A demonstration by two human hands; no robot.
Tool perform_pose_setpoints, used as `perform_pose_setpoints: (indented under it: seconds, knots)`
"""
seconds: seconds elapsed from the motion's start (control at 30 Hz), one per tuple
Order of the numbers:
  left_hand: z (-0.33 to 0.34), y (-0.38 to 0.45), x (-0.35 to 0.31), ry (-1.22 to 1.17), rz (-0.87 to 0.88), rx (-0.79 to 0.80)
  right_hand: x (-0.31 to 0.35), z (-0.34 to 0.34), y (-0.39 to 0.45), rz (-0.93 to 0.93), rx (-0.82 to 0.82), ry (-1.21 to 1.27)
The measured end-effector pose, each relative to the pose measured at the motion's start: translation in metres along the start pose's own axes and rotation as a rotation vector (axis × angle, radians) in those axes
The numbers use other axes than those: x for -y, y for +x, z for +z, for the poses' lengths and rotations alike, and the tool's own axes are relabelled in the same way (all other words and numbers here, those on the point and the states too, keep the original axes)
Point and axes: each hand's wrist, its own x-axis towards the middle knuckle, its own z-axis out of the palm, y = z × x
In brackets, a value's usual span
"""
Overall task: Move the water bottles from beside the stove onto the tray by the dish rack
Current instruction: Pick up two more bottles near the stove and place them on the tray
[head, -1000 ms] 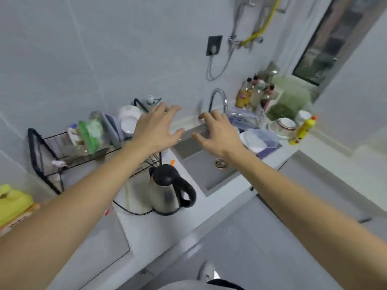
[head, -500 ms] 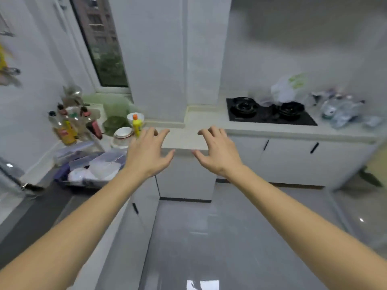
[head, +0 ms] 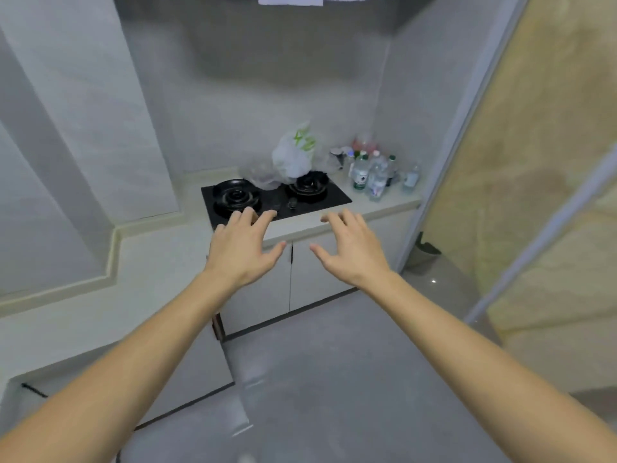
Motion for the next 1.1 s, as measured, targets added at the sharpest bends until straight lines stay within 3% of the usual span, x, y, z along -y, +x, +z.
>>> perform_pose_setpoints:
  seconds: [0.3, 0.57, 0.83, 1.1]
  knots:
    - [0.073, 0.197, -0.026, -0.082, 0.237, 0.039, -0.114, 0.021, 0.113, 0.249, -0.072, -0.065]
    - [0.148, 0.337, -0.087, -0.138, 0.344, 0.091, -0.234, 0.040, 0.185, 0.399, -0.090, -0.065]
    - [0.235, 0.468, -0.153, -0.171, 0.229, 0.162, -0.397, 0.071, 0.271, 0.361, -0.041, 0.002]
    - [0.293, 0.565, -0.196, -0.185, 0.102, 0.236, -0.506, 0.086, 0.357, 0.299, 0.050, 0.027]
